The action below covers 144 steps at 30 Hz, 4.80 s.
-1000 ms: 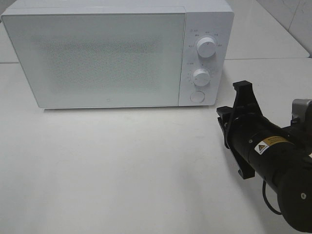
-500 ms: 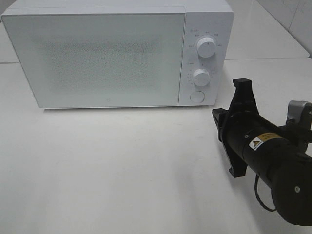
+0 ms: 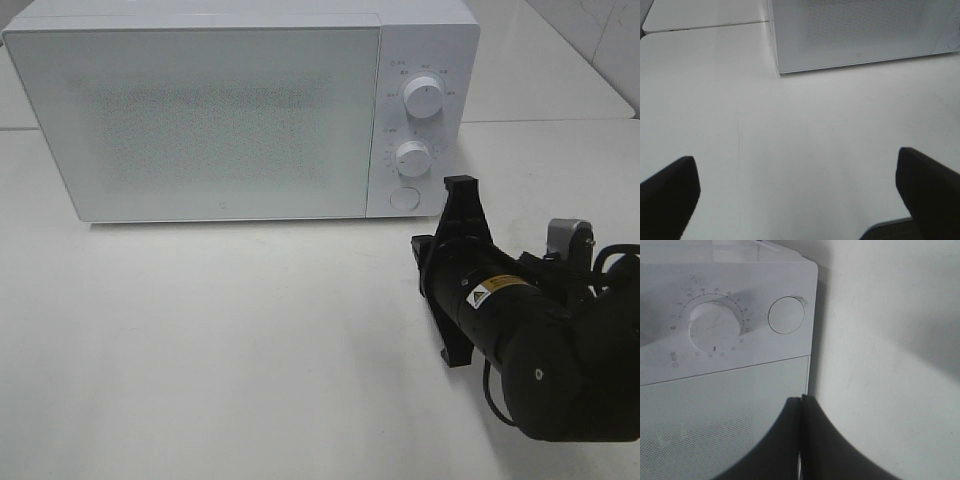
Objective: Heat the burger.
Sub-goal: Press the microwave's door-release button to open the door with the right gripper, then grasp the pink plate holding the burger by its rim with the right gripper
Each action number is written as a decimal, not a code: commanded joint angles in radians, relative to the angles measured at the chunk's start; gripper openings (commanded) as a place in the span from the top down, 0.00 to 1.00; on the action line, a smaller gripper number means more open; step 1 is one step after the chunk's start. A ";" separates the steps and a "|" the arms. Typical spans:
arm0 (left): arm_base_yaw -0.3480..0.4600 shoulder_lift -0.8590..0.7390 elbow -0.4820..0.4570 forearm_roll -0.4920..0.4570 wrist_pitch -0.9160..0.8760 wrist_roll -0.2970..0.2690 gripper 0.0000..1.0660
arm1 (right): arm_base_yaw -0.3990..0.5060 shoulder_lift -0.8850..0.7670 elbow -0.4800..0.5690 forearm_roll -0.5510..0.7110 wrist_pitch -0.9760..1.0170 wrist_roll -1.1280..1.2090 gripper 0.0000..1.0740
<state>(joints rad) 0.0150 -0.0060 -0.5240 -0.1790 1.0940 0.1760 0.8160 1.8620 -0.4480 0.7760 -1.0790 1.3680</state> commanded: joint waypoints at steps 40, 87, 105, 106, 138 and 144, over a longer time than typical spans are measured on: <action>-0.004 -0.016 0.002 0.002 -0.015 -0.008 0.06 | -0.238 0.224 -0.355 -0.108 0.144 -0.026 1.00; -0.004 -0.016 0.002 0.002 -0.015 -0.008 0.06 | -0.269 0.345 -0.608 -0.157 -0.167 -0.030 1.00; -0.004 -0.016 0.002 0.002 -0.015 -0.008 0.06 | -0.266 0.288 -0.518 -0.177 -0.030 -0.048 1.00; -0.004 -0.016 0.002 0.002 -0.015 -0.008 0.06 | -0.266 0.288 -0.518 -0.177 -0.030 -0.048 1.00; -0.004 -0.016 0.002 0.002 -0.015 -0.008 0.06 | -0.266 -0.009 -0.298 -0.107 0.614 -0.664 0.99; -0.004 -0.016 0.002 0.002 -0.015 -0.008 0.06 | -0.268 -0.102 -0.298 -0.113 0.806 -1.006 0.97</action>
<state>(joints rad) 0.0150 -0.0060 -0.5240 -0.1770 1.0940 0.1760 0.5520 1.7880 -0.7490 0.6730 -0.3300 0.4770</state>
